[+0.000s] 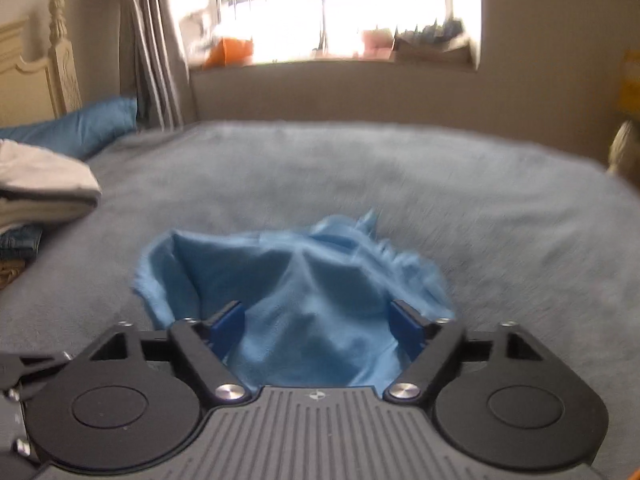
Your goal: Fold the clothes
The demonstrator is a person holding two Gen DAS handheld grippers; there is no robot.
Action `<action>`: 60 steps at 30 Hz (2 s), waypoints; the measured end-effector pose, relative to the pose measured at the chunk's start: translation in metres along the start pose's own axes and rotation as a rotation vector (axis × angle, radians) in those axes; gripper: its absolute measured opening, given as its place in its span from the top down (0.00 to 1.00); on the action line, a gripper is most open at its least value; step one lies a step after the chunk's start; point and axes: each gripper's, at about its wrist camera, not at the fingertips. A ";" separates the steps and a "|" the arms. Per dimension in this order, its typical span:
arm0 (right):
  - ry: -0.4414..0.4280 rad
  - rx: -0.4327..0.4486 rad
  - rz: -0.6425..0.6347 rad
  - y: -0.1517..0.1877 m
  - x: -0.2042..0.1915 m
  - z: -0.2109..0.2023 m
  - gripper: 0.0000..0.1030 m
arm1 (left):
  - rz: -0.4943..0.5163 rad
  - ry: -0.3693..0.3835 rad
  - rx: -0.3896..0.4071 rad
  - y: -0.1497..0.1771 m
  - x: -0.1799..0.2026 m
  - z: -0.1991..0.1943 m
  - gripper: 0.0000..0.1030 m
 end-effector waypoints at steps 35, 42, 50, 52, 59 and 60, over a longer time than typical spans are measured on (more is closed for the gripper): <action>-0.215 -0.254 0.109 0.163 -0.013 -0.222 0.98 | -0.122 0.226 0.032 0.044 -0.019 -0.140 0.92; -0.167 -0.295 0.044 0.154 -0.003 -0.254 0.94 | -0.110 0.163 -0.007 0.056 -0.011 -0.110 0.61; -0.135 -0.083 -0.019 0.093 -0.010 -0.266 0.53 | -0.071 0.111 -0.024 0.054 -0.015 -0.079 0.33; -0.142 -0.041 -0.038 0.075 -0.023 -0.240 0.51 | -0.072 0.117 -0.039 0.053 -0.017 -0.071 0.51; -0.098 -0.092 -0.069 0.039 -0.067 -0.116 0.54 | -0.090 0.122 -0.059 0.059 -0.017 -0.076 0.97; -0.074 -0.108 -0.081 0.039 -0.070 -0.104 0.58 | -0.085 0.130 -0.054 0.061 -0.016 -0.078 0.99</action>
Point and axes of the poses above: each gripper's, at about its wrist camera, not at the fingertips, and z roughly the way its jaws point, x to its right, y to its underside, and after that the axes turned 1 degree about x, right-handed
